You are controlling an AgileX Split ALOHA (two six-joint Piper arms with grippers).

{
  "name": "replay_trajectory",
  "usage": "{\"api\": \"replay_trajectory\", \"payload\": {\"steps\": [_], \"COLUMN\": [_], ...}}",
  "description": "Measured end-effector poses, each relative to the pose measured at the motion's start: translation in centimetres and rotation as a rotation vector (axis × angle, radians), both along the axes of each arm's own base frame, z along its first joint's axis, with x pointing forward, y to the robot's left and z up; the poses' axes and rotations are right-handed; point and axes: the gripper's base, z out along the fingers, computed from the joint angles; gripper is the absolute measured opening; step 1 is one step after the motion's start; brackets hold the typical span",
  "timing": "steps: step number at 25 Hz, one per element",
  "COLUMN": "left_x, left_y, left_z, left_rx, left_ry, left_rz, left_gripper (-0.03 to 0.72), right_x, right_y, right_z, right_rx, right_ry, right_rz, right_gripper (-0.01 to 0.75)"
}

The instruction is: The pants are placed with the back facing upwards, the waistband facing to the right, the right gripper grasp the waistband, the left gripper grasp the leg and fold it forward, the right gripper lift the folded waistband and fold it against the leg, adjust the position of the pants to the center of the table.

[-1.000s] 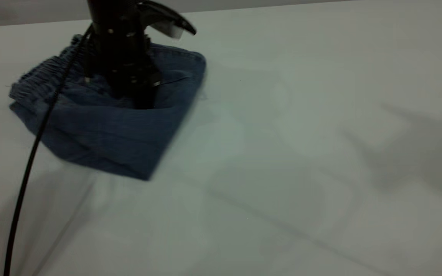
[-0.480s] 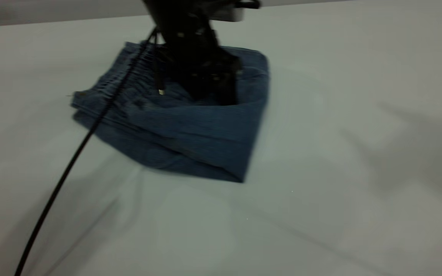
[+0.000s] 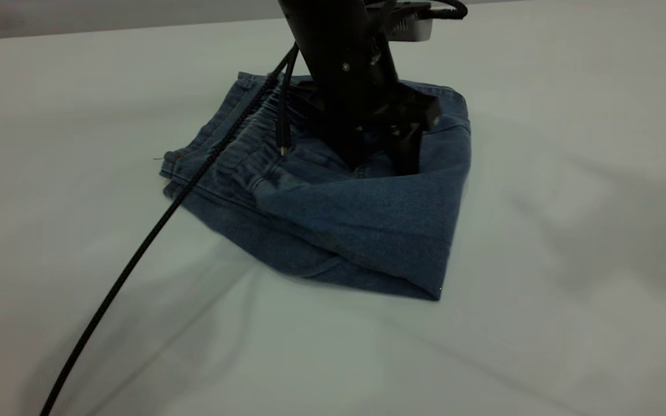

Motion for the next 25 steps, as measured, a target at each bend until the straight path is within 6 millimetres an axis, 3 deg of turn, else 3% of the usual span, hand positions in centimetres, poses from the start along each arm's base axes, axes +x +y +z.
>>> {"api": "replay_trajectory", "payload": {"steps": [7, 10, 19, 25], "left_x": [1.5, 2.3, 2.5, 2.4], "left_y": [0.1, 0.5, 0.8, 1.0], "left_z": [5.6, 6.9, 3.1, -0.2], "left_rx": [0.115, 0.177, 0.232, 0.239], "left_ry": [-0.087, -0.166, -0.157, -0.095], "left_rz": [-0.42, -0.579, -0.961, -0.994], "left_gripper": [0.546, 0.546, 0.546, 0.546], "right_x": [0.0, 0.0, 0.0, 0.0], "right_y": [0.0, 0.0, 0.0, 0.0], "right_z": [0.0, 0.0, 0.0, 0.0], "right_rx": [0.0, 0.0, 0.002, -0.005], "right_ry": [0.0, 0.0, 0.001, -0.003], "right_rz": [0.0, 0.0, 0.0, 0.004], "right_gripper": [0.552, 0.552, 0.552, 0.552]}}
